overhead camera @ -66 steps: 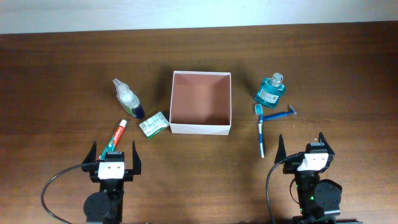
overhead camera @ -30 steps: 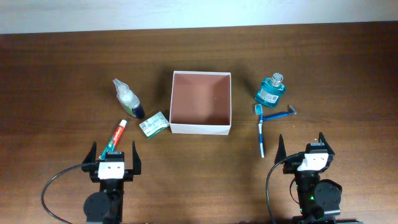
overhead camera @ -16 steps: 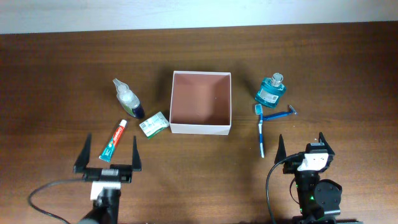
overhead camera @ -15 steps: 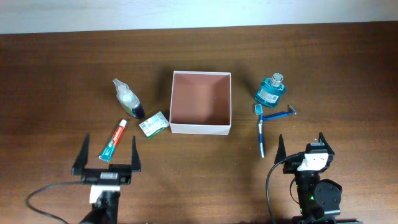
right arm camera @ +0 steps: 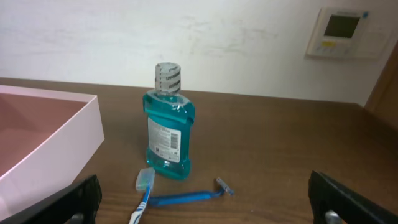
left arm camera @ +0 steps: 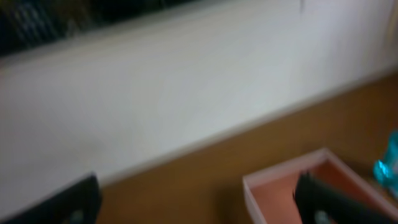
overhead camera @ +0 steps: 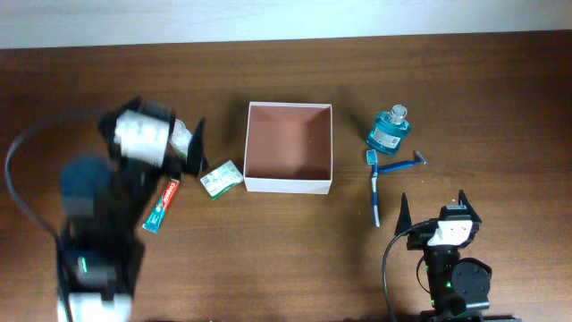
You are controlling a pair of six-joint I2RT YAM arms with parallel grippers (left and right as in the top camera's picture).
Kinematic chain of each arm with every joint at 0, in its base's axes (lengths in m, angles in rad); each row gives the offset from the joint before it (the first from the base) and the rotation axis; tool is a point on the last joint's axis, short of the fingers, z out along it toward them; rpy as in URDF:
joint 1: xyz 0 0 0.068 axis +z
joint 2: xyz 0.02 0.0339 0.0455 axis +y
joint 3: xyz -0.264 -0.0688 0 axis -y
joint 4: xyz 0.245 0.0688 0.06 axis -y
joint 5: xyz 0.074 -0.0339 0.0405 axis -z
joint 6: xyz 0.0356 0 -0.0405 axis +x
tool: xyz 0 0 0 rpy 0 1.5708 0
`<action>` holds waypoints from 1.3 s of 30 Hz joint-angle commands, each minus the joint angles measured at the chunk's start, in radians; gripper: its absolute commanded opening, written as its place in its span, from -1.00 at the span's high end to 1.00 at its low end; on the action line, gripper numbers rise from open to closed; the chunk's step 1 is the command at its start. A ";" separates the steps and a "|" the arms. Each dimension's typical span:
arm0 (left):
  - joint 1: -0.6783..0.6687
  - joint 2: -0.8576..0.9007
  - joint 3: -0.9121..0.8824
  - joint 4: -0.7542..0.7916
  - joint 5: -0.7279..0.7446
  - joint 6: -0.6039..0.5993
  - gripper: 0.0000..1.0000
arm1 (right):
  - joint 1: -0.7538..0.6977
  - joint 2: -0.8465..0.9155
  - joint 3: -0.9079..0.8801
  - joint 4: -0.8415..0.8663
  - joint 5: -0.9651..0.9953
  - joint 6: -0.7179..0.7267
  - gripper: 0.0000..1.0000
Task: Pack container
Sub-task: 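Open the left gripper and move it toward the soap pump bottle, then lower the left gripper around the soap bottle's pump head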
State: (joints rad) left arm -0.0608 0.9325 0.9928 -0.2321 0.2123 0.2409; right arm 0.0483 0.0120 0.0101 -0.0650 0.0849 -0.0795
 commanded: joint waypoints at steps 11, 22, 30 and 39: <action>-0.002 0.381 0.270 -0.245 0.030 -0.043 -0.99 | -0.005 -0.008 -0.005 -0.008 0.001 0.002 -0.97; -0.002 0.391 0.267 -0.340 -0.374 -0.697 -0.15 | -0.005 -0.008 -0.005 -0.008 0.002 0.002 -0.97; -0.002 0.478 0.267 -0.355 -0.374 -0.699 -0.14 | -0.005 -0.008 -0.005 -0.008 0.002 0.002 -0.97; -0.002 0.567 0.267 -0.356 -0.366 -0.697 -0.63 | -0.005 -0.008 -0.005 -0.008 0.002 0.002 -0.97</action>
State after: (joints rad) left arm -0.0616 1.4776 1.2423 -0.5846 -0.1471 -0.4389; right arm 0.0483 0.0120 0.0101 -0.0647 0.0853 -0.0795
